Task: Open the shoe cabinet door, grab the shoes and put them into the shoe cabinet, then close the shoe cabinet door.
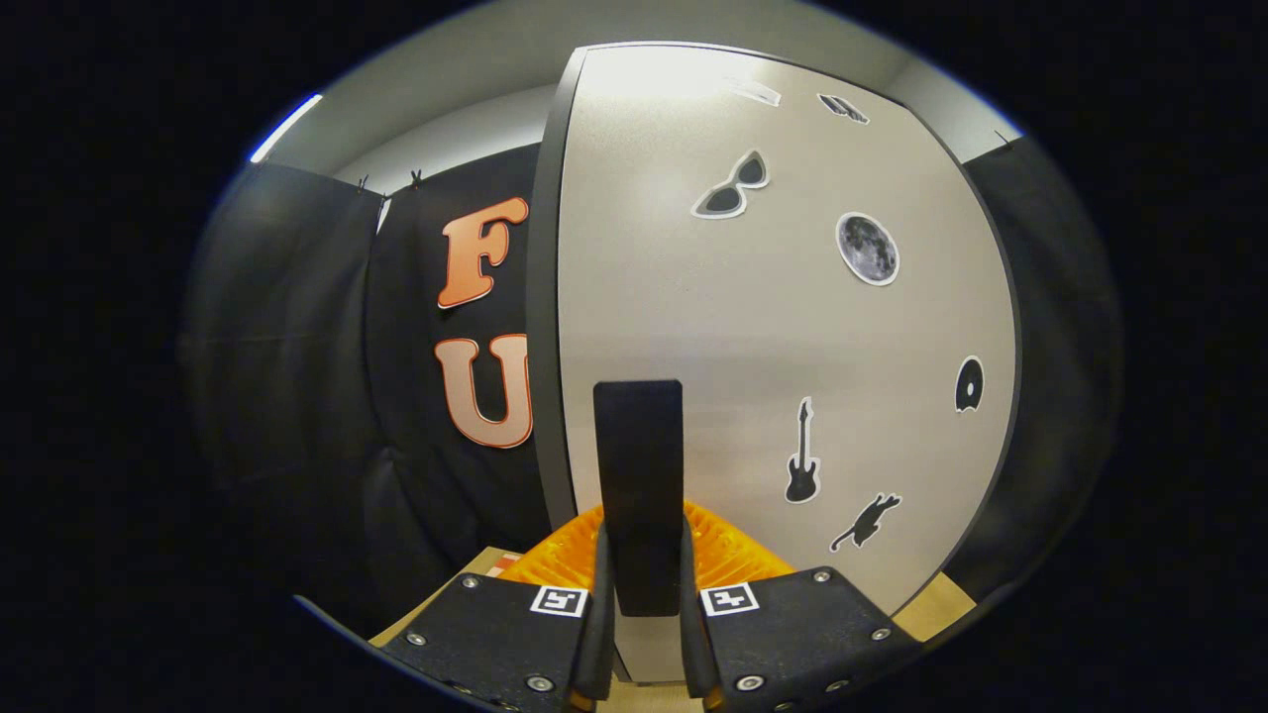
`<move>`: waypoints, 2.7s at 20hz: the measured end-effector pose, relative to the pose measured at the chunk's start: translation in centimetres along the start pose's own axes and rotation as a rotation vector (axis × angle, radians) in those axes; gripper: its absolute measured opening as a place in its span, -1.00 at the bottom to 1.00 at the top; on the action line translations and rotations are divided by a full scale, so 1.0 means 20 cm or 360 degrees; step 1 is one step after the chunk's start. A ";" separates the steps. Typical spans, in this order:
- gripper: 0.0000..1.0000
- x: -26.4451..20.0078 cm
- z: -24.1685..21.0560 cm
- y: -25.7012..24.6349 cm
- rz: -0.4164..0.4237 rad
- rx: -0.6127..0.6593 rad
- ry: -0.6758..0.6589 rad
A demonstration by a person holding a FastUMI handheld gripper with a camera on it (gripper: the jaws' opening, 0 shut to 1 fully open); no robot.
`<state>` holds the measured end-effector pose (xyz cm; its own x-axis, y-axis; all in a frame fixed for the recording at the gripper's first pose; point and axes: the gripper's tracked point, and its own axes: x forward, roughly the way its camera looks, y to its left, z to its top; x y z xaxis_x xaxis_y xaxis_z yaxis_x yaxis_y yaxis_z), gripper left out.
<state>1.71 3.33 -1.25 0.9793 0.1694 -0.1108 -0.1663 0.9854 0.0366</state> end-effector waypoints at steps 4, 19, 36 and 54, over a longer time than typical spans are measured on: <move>-0.45 -0.02 0.00 -0.01 -0.0046 -0.0006 -0.0002; -0.49 -0.26 0.03 -0.09 -0.0067 0.0040 0.0059; -0.52 -0.48 0.05 -0.27 0.0137 0.0032 0.0031; -0.55 -0.52 0.04 -0.40 0.0118 0.0032 0.0086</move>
<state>-7.02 -6.25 0.38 0.9566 0.2433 -0.1606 -0.2355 0.9696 0.0664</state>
